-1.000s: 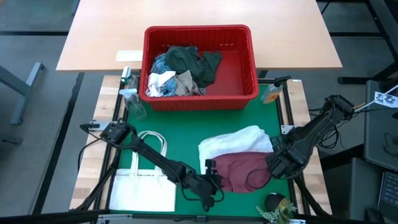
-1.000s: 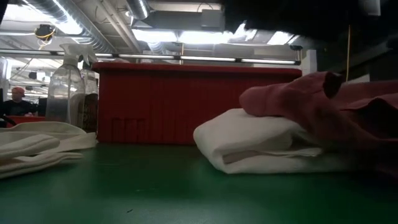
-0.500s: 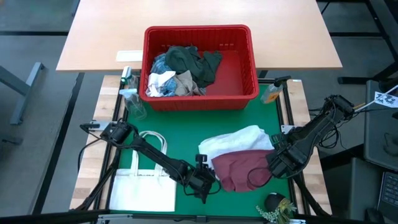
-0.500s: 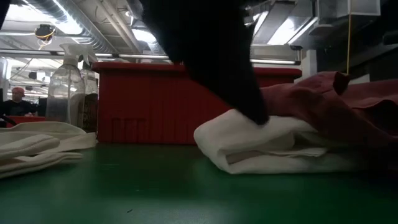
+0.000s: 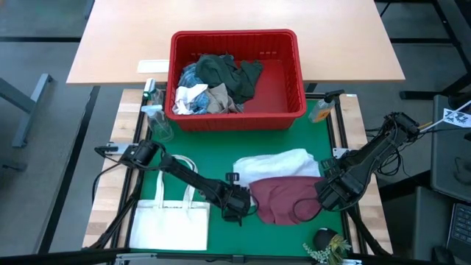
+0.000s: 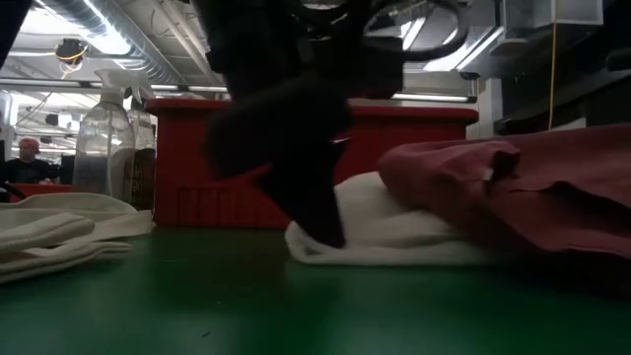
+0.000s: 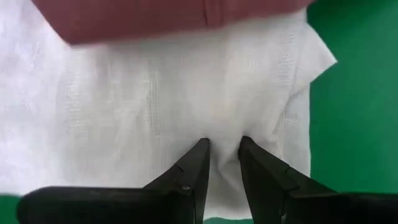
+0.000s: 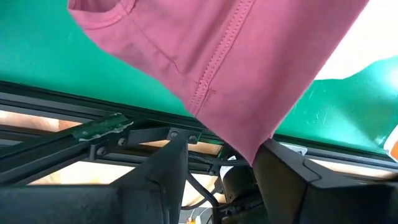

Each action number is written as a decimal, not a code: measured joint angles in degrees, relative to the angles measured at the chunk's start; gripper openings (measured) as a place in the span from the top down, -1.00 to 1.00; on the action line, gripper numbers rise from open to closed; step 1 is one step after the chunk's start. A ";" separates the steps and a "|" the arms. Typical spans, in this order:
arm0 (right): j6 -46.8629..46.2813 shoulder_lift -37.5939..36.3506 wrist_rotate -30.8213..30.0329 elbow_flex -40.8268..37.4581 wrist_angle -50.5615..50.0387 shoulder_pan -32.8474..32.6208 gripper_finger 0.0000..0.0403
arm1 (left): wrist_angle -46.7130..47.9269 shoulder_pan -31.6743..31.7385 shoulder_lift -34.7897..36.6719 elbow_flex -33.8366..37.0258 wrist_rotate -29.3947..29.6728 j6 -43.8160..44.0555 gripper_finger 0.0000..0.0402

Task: Fold Laundry from Bin
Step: Fold the pink underwear

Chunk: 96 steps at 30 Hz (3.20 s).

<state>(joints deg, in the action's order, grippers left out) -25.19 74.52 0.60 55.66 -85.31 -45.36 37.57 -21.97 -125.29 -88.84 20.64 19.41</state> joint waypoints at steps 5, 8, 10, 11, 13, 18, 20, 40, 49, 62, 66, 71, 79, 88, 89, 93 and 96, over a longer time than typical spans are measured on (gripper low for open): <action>0.00 0.00 -0.07 0.00 2.72 0.00 0.13 | 8.36 0.51 0.26 -0.04 1.49 -0.23 0.63; 0.00 0.00 -0.20 0.00 5.35 0.00 0.13 | 12.62 0.58 0.72 0.15 2.84 0.08 0.67; 0.00 0.00 -0.85 0.00 7.29 0.00 0.13 | 13.94 0.56 1.43 0.30 3.21 0.96 0.70; 0.00 0.00 -1.73 0.00 8.09 0.00 0.13 | 14.27 0.56 1.77 0.38 3.05 1.21 0.71; 0.02 0.00 -3.96 0.00 9.16 0.00 0.13 | 14.30 0.41 2.82 0.48 2.38 1.70 0.74; -0.02 0.00 -8.82 0.02 9.29 0.00 0.13 | 14.61 -0.29 4.50 -1.20 0.06 3.00 0.78; -0.03 0.00 -10.01 0.02 9.19 0.02 0.13 | 14.61 -0.76 4.48 -2.25 -2.10 3.06 0.78; -0.01 -0.01 -10.60 0.02 9.56 0.02 0.13 | -20.09 -6.64 3.77 -3.08 -4.70 6.01 0.22; -0.02 0.00 -10.56 0.02 12.81 0.02 0.13 | -30.44 -7.03 0.59 -3.16 2.84 -9.18 0.18; -0.02 0.00 -10.51 0.02 13.79 0.02 0.13 | -33.81 -5.75 -7.05 -3.15 2.48 -15.52 0.18; -0.02 -0.01 -10.49 0.02 13.91 0.02 0.13 | -32.45 -4.56 -7.56 -3.15 2.23 -15.25 0.18; -0.03 -0.02 -10.01 0.02 13.91 0.01 0.13 | -31.49 -3.68 -7.56 -3.15 2.15 -15.03 0.25; -0.04 0.00 -10.01 0.02 13.85 0.02 0.13 | -30.94 -3.98 -7.52 -3.15 0.21 -11.06 0.84; -0.28 -0.01 -3.97 1.84 13.42 0.01 0.13 | -29.23 -4.03 -7.50 -9.19 -4.79 -4.44 0.99; -0.39 0.00 -3.98 2.50 13.42 0.00 0.13 | -28.55 -4.03 -7.50 -10.64 -5.76 -4.43 0.99; -0.49 -0.02 -3.98 6.00 13.46 0.00 0.13 | -22.62 -3.85 -7.39 -17.41 -6.86 -4.43 0.99; -0.50 -0.02 -3.98 9.00 14.09 0.00 0.13 | -15.65 -3.45 -7.36 -22.90 -6.87 -4.62 0.99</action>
<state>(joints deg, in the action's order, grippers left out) -25.69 74.50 -3.38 64.66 -71.22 -45.36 21.92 -25.42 -132.65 -111.74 13.78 14.79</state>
